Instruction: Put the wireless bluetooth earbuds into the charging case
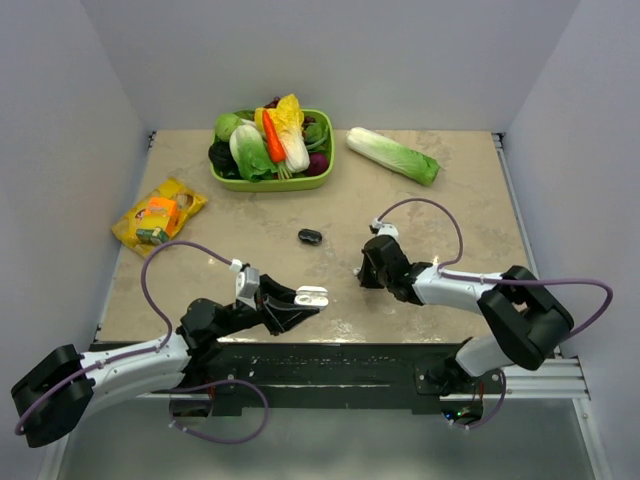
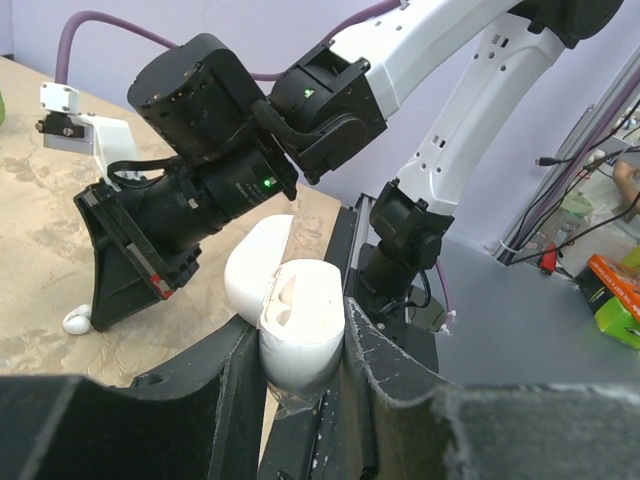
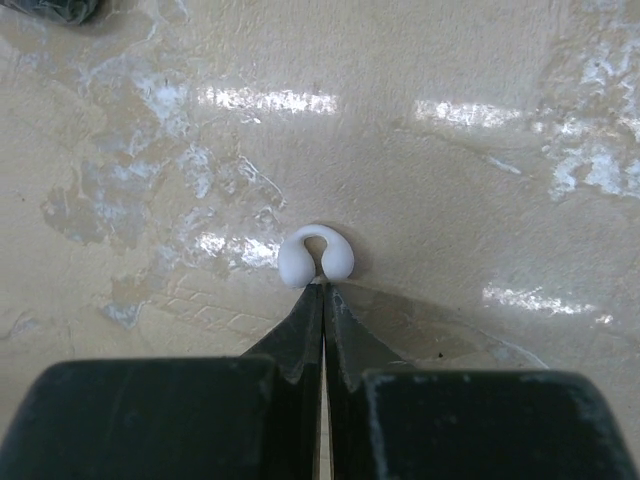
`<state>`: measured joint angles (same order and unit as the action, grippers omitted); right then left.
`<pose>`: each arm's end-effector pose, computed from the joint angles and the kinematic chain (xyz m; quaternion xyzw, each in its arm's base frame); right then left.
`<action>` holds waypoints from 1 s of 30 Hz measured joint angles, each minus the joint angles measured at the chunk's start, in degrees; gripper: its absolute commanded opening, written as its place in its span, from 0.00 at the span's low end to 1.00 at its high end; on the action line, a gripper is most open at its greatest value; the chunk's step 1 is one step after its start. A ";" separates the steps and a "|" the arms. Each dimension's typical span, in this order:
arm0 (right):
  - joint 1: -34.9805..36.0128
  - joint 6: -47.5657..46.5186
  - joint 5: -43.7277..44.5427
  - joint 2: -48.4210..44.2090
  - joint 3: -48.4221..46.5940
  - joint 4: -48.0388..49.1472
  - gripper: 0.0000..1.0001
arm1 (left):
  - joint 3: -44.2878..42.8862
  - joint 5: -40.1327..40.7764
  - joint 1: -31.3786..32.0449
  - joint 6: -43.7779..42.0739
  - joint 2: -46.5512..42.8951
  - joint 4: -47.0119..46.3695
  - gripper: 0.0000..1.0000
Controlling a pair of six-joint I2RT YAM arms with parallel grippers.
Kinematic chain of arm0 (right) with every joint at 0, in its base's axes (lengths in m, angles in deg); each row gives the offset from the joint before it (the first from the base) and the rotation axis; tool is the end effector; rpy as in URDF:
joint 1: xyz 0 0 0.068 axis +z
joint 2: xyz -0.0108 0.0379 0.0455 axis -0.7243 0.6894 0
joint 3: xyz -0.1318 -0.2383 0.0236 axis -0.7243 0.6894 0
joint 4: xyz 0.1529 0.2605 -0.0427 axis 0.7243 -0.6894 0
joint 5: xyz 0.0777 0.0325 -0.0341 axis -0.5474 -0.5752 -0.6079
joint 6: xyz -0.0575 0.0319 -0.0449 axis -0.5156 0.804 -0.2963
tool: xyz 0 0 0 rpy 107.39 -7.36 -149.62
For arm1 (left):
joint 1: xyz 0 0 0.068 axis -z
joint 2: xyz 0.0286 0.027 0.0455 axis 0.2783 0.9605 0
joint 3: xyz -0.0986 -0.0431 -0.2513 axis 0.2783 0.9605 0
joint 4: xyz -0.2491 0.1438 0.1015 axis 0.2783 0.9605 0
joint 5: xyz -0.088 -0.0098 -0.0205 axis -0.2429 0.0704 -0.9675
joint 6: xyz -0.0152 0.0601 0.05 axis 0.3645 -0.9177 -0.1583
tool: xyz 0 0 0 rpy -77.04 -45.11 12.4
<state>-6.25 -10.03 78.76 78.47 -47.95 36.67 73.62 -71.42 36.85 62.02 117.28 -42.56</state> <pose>0.2524 0.1965 0.0879 0.0107 0.9251 0.1636 0.3425 0.1145 -0.1915 0.1903 0.2576 0.5444 -0.5997 0.5270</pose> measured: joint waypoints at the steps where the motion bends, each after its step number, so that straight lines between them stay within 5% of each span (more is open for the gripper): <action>1: 0.00 -0.04 -0.04 0.28 -0.26 0.13 0.00 | 0.00 0.00 0.00 0.00 0.11 0.00 0.00; 8: -0.07 -0.11 -3.15 3.13 -2.49 1.31 0.01 | 0.00 0.02 0.00 0.02 0.63 -0.42 0.00; 18: -0.07 -1.77 -8.00 1.75 -3.23 0.17 0.39 | 0.00 0.00 0.00 0.02 1.01 -0.94 0.00; 24: -0.09 -6.29 -8.17 -6.47 -4.15 -2.47 0.43 | 0.00 0.00 0.00 0.04 1.05 -1.07 0.00; 30: -0.92 -9.07 -3.76 -4.66 -7.56 -4.22 0.44 | 0.00 0.00 0.00 0.04 1.03 -1.11 0.00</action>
<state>-7.17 -19.10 75.00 73.81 -55.52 32.45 73.62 -71.42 36.85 62.06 118.30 -43.68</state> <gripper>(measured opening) 0.434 0.349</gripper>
